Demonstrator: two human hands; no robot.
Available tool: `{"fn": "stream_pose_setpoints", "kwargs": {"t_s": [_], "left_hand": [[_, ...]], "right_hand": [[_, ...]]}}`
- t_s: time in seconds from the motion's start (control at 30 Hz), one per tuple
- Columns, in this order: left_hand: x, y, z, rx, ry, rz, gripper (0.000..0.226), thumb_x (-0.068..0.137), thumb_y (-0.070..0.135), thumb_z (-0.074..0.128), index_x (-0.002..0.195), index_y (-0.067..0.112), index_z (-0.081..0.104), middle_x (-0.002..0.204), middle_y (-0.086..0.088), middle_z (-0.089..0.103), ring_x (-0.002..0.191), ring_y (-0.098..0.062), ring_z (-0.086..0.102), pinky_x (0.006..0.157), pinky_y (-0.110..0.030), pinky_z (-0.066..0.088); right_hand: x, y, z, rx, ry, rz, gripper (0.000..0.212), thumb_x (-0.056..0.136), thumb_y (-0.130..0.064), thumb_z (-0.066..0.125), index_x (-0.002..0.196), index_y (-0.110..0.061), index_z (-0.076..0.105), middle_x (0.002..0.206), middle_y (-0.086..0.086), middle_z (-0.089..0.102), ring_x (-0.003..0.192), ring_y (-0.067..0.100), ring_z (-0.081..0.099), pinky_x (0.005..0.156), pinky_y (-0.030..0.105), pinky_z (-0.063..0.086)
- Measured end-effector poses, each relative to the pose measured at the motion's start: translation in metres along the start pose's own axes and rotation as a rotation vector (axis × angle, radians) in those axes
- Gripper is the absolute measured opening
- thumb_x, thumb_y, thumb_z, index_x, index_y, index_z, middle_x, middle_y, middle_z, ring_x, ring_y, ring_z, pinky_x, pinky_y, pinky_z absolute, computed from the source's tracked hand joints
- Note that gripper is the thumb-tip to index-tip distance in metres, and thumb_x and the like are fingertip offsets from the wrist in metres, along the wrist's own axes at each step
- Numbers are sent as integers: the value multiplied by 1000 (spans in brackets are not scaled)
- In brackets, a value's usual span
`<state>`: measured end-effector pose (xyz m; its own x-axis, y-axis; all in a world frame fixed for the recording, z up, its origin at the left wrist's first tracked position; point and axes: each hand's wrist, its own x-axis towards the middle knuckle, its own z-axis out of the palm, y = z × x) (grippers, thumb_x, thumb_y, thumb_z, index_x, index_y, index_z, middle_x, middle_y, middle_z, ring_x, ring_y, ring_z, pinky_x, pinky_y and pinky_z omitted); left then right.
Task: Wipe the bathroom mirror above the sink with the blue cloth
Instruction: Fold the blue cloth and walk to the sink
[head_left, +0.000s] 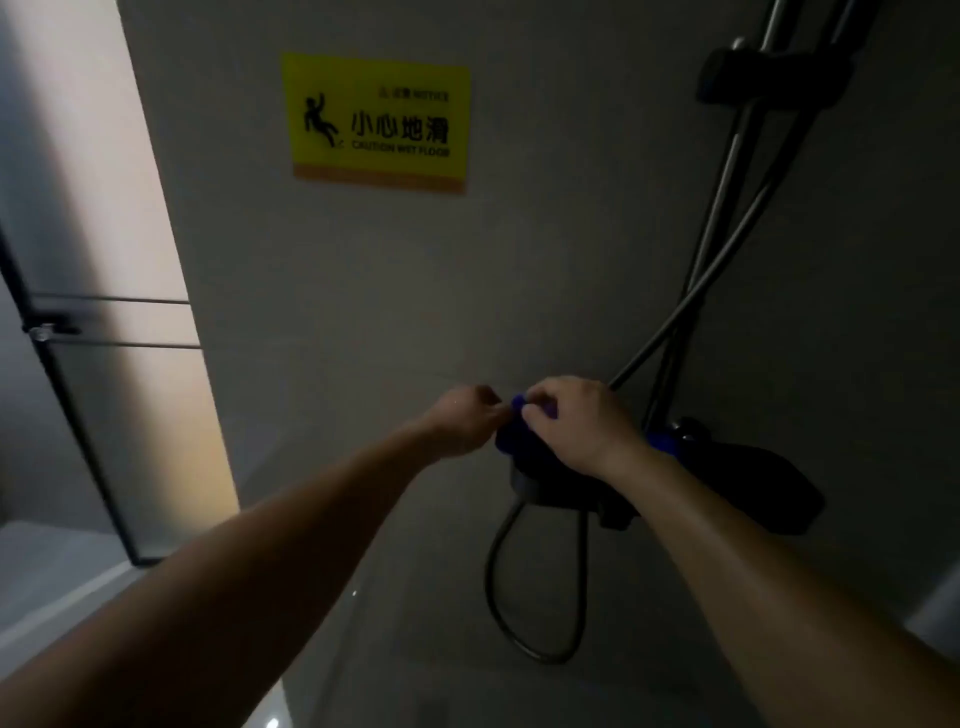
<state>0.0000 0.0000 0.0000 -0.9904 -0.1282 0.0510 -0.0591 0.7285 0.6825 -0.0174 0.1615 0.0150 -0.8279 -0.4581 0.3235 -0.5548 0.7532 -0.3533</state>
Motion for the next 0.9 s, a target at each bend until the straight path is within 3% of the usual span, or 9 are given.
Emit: {"fn": "stream_pose_setpoints", "kwargs": {"t_s": [0.1,0.2,0.27,0.47,0.67,0.77,0.9], "left_hand": [[7,5,19,-113,-72,-165,37,103,37,46,112,4,61,96,-13,65,80,-22,60,58,-29,48],[11,4,36,-206,-97,-265,43,102,43,46,122,6,54,113,-13,62,88,-23,63,64,-31,53],[11,4,40,-270,-84,-313,42,101,43,50,120,6,54,110,-11,60,83,-20,62,65,-31,52],[12,11,27,-294,53,-237,21,94,18,67,111,8,63,96,-12,63,69,-15,58,58,-23,49],[-15,-19,-14,-650,201,-182,16,88,2,64,103,0,67,91,-15,70,76,-23,67,69,-35,57],[-44,-43,-44,-784,255,-105,18,88,-7,57,101,-1,67,84,-14,70,70,-23,66,59,-29,55],[-86,-91,-86,-879,367,-119,23,81,-3,60,100,8,66,86,-11,68,74,-23,64,60,-30,55]], "right_hand": [[6,31,-5,-136,-86,141,43,96,-43,55,132,-20,58,133,4,59,120,25,55,99,35,45],[5,50,-1,-206,-209,185,53,96,-54,49,137,-20,53,137,6,55,123,27,53,100,37,44],[5,55,5,-237,-200,155,58,95,-60,45,136,-20,53,138,6,55,125,27,51,102,39,41],[16,57,9,-200,-249,105,61,91,-66,45,134,-22,51,134,6,55,123,28,50,99,41,37],[30,28,14,143,-318,-18,76,77,-72,61,135,-24,51,131,1,53,116,24,55,98,45,48],[38,-10,31,434,-420,-73,58,76,-57,75,123,-27,56,115,-6,65,102,16,64,91,44,54],[44,-78,73,599,-509,-173,33,78,-41,81,105,-29,66,99,-5,73,88,19,69,83,43,56]]}}
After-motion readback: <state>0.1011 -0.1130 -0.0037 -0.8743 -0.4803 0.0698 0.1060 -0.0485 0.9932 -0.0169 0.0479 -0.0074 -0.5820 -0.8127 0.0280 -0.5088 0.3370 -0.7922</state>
